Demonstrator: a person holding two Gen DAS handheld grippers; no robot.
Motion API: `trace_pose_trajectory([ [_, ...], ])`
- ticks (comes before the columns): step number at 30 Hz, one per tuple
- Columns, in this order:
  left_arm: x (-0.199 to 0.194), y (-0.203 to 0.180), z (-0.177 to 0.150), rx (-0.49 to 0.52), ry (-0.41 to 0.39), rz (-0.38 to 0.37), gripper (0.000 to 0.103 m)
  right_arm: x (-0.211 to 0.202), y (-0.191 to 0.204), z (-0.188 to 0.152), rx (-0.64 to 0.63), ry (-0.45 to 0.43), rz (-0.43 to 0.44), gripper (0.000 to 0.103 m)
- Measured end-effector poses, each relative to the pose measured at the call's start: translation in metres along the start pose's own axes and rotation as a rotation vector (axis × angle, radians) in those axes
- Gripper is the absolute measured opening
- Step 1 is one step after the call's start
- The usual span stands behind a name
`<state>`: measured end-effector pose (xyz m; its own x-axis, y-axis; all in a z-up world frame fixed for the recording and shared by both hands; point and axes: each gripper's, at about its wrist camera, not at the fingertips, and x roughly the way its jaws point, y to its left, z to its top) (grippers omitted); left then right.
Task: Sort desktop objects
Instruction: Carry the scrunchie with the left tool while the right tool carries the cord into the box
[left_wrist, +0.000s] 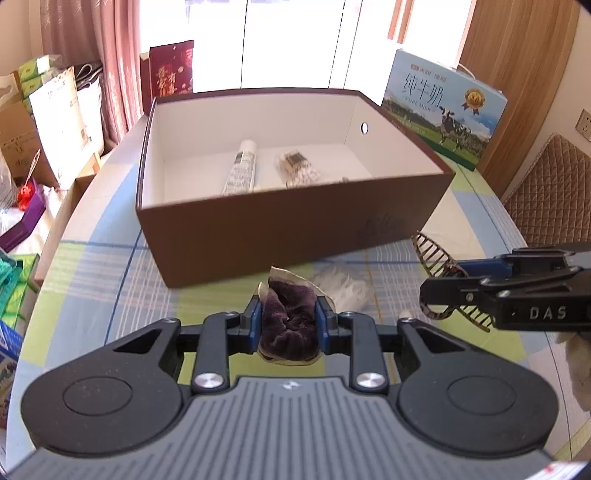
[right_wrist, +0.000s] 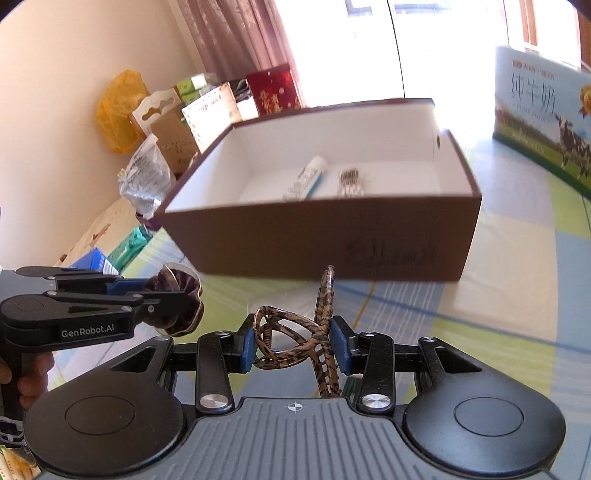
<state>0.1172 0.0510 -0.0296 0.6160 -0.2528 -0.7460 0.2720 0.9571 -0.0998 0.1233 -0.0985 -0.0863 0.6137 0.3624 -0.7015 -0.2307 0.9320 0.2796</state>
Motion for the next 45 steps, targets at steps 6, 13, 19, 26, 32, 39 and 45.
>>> trace_pose_trajectory([
  [6, 0.001, 0.005, 0.025, 0.017, -0.036, 0.007, 0.024, -0.005, -0.006, 0.03, -0.016, -0.046, 0.008, 0.038],
  [13, 0.006, 0.017, 0.069, 0.052, -0.098, 0.043, 0.024, -0.003, -0.013, 0.077, -0.044, -0.119, 0.008, 0.038],
  [19, 0.023, 0.031, 0.108, 0.057, -0.112, 0.065, 0.024, 0.016, -0.024, 0.114, -0.042, -0.137, 0.017, 0.038],
  [26, 0.065, 0.046, 0.149, 0.076, -0.065, 0.077, 0.025, 0.063, -0.041, 0.146, -0.034, -0.079, 0.003, 0.038],
  [32, 0.117, 0.064, 0.165, 0.053, 0.032, 0.085, 0.025, 0.112, -0.064, 0.169, -0.005, 0.003, -0.045, 0.038],
  [39, 0.172, 0.085, 0.174, 0.024, 0.136, 0.1, 0.025, 0.153, -0.091, 0.183, 0.036, 0.065, -0.081, 0.038],
  [45, 0.204, 0.091, 0.178, 0.047, 0.18, 0.136, 0.025, 0.176, -0.1, 0.189, 0.024, 0.099, -0.12, 0.038],
])
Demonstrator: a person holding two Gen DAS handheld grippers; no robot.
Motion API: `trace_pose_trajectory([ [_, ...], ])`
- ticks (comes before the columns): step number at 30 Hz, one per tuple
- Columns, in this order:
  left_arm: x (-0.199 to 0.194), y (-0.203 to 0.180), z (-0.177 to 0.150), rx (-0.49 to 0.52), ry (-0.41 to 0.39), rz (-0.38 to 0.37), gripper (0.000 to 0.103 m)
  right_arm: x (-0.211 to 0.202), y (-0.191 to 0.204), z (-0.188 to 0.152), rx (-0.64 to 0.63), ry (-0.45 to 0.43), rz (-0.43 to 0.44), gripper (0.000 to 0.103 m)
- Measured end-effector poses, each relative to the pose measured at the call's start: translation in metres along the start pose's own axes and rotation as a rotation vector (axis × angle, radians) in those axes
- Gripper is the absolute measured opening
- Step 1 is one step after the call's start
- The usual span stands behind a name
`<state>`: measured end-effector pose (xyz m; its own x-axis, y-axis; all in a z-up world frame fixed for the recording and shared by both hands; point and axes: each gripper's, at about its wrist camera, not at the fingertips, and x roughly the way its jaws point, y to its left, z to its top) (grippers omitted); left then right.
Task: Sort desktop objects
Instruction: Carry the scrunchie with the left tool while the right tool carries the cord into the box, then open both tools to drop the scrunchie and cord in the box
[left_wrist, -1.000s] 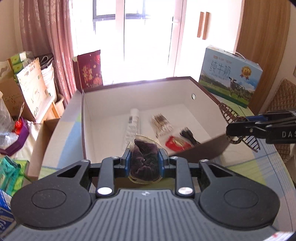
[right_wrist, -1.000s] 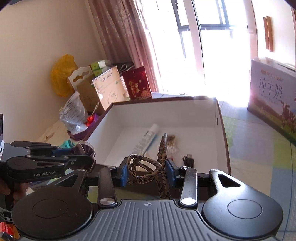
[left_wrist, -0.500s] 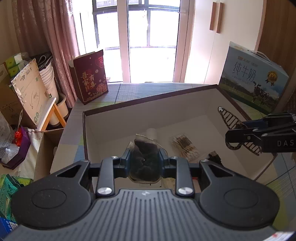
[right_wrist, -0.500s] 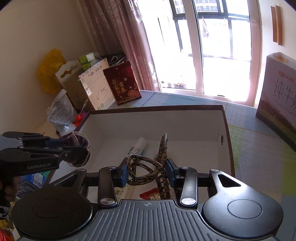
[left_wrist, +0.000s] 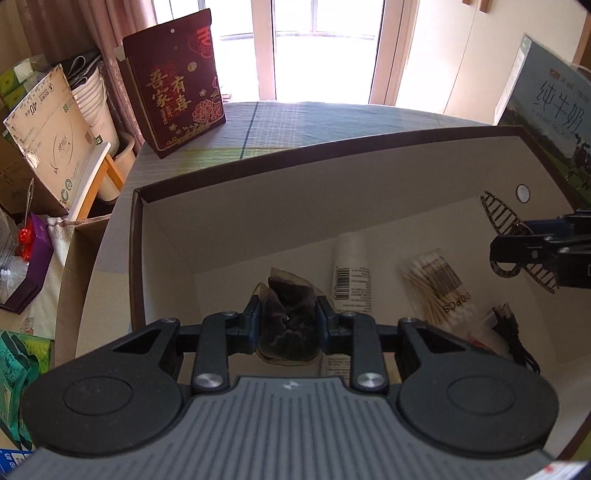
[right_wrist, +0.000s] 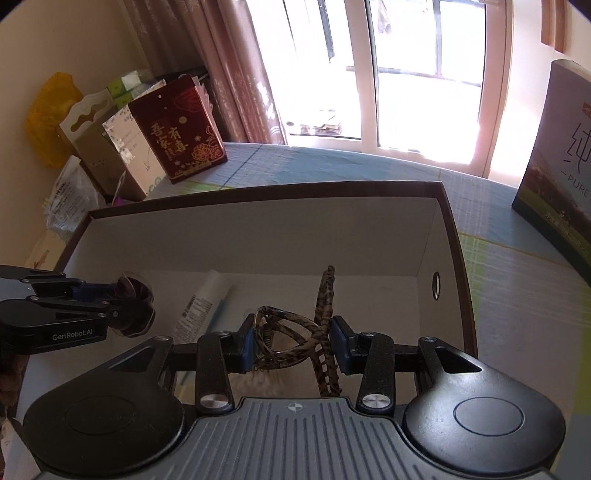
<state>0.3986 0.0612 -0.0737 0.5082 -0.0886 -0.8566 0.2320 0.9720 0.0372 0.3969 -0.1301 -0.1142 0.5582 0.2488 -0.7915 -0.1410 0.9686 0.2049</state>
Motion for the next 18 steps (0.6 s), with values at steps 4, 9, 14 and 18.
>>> trace_pose_trajectory([
  [4, 0.014, -0.002, 0.004, 0.012, 0.018, 0.009, 0.025, 0.009, 0.001, 0.001, -0.018, 0.018, -0.008, 0.038],
  [9, 0.023, -0.005, 0.004, 0.025, 0.025, 0.019, 0.029, 0.02, 0.001, -0.002, -0.052, 0.041, -0.039, 0.038],
  [14, 0.026, -0.006, 0.005, 0.029, 0.037, 0.008, 0.04, 0.026, -0.005, -0.001, -0.049, 0.063, -0.055, 0.038],
  [18, 0.026, -0.008, 0.005, 0.035, 0.034, 0.006, 0.056, 0.027, -0.005, 0.0, -0.047, 0.072, -0.062, 0.038],
])
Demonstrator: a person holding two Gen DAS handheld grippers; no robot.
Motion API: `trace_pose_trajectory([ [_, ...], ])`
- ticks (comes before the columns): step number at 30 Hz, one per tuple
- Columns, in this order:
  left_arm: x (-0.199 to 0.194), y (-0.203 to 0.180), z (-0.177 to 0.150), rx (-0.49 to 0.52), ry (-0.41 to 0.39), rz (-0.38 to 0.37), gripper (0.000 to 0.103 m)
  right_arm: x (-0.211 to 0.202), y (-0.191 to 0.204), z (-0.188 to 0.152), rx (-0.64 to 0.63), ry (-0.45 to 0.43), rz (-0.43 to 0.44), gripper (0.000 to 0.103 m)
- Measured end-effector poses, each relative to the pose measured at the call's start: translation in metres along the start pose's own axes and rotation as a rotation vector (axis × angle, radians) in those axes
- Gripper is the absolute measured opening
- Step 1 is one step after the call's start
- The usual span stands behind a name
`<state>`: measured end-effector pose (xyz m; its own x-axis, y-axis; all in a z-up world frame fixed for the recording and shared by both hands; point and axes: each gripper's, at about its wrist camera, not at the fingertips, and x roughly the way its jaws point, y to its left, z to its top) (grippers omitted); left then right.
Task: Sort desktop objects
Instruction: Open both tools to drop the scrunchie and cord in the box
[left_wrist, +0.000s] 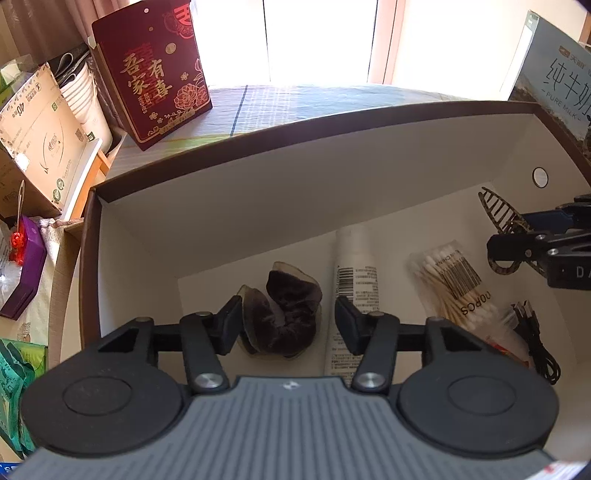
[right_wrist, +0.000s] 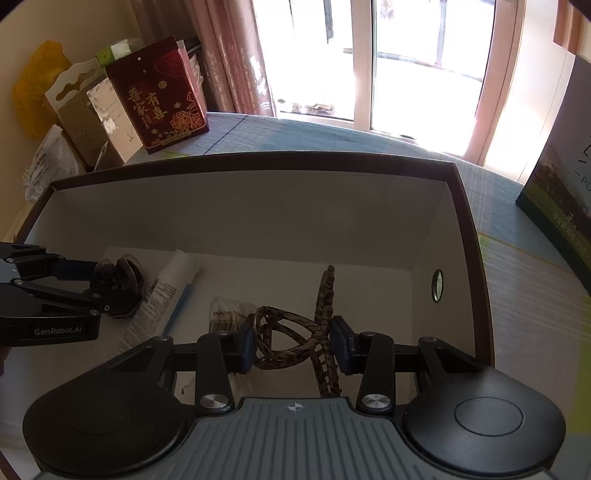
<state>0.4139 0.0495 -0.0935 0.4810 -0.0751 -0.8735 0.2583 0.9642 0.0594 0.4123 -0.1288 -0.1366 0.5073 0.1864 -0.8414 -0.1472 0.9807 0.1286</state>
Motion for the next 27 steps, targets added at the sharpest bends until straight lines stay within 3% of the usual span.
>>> trace_pose_trajectory([
  [7, -0.005, -0.004, -0.002, 0.006, -0.008, 0.003, 0.064, -0.006, 0.0, 0.0, -0.003, -0.021, 0.0, 0.041],
  [15, -0.025, -0.015, -0.008, 0.023, -0.037, -0.013, 0.08, -0.023, 0.009, -0.009, -0.04, -0.042, 0.038, 0.073],
  [20, -0.036, -0.019, -0.016, 0.008, -0.047, -0.012, 0.083, -0.042, 0.017, -0.015, -0.061, -0.096, 0.085, 0.087],
  [22, -0.042, -0.021, -0.02, 0.003, -0.054, -0.015, 0.083, -0.051, 0.021, -0.018, -0.061, -0.112, 0.095, 0.101],
  [27, -0.061, -0.024, -0.027, -0.002, -0.098, 0.017, 0.089, -0.072, 0.028, -0.028, -0.064, -0.163, 0.075, 0.101],
])
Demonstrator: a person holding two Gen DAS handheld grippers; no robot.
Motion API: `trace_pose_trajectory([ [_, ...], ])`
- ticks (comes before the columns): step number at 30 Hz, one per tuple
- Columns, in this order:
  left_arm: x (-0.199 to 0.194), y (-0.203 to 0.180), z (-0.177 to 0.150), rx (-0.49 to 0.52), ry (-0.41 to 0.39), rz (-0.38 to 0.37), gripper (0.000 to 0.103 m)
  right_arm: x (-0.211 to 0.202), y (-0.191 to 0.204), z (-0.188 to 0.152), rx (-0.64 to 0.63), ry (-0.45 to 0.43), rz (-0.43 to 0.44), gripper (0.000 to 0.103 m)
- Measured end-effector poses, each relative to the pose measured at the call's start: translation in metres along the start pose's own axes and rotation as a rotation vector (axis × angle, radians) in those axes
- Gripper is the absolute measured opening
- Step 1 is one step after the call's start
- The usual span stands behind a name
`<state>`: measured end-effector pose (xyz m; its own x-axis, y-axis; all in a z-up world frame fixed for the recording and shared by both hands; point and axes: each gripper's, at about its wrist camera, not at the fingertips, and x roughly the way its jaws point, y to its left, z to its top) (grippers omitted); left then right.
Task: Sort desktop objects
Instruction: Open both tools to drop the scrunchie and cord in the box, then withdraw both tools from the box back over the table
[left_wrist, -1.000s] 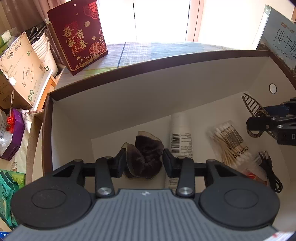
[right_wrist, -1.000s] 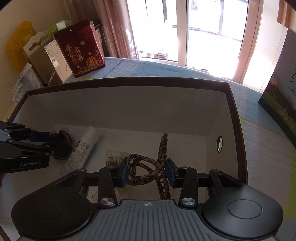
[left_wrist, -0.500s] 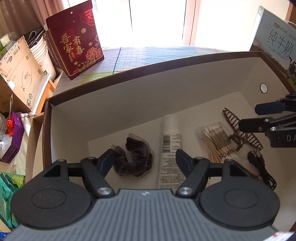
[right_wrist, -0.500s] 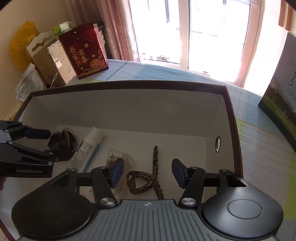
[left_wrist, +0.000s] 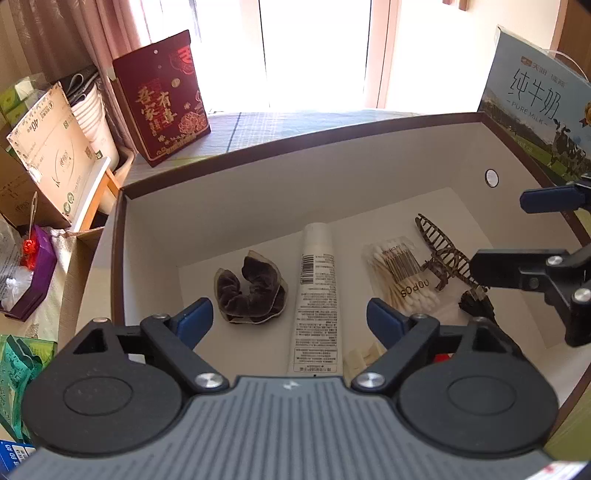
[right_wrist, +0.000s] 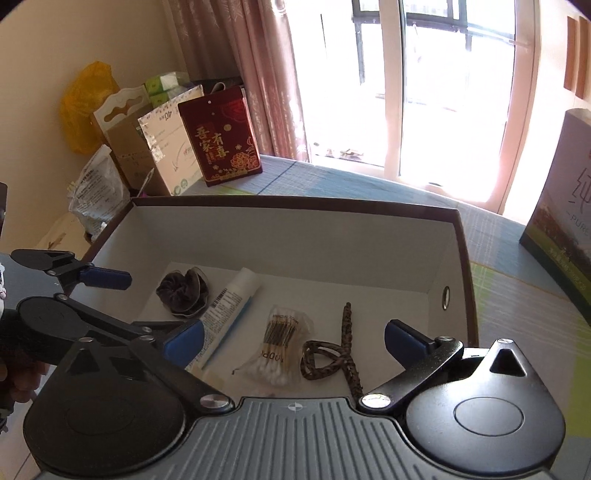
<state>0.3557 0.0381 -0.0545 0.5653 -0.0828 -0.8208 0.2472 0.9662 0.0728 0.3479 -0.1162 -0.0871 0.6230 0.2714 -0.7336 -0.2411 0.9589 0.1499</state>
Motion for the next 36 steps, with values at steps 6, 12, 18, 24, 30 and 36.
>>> trace_pose_trajectory([
  [6, -0.023, -0.003, -0.007, -0.013, -0.029, 0.028, 0.09, -0.022, 0.006, -0.014, -0.008, -0.032, -0.035, 0.101],
  [12, -0.049, -0.011, -0.017, -0.032, -0.054, 0.045, 0.094, -0.044, 0.009, -0.023, 0.025, -0.06, -0.07, 0.101],
  [18, -0.077, -0.018, -0.027, -0.054, -0.073, 0.049, 0.096, -0.068, 0.02, -0.034, 0.02, -0.092, -0.096, 0.101],
  [24, -0.103, -0.03, -0.044, -0.069, -0.084, 0.058, 0.099, -0.091, 0.027, -0.048, 0.04, -0.087, -0.092, 0.101],
  [30, -0.131, -0.036, -0.06, -0.096, -0.114, 0.053, 0.099, -0.109, 0.034, -0.063, 0.042, -0.095, -0.099, 0.101],
  [36, -0.158, -0.04, -0.072, -0.106, -0.152, 0.076, 0.099, -0.129, 0.038, -0.074, 0.062, -0.109, -0.079, 0.101],
])
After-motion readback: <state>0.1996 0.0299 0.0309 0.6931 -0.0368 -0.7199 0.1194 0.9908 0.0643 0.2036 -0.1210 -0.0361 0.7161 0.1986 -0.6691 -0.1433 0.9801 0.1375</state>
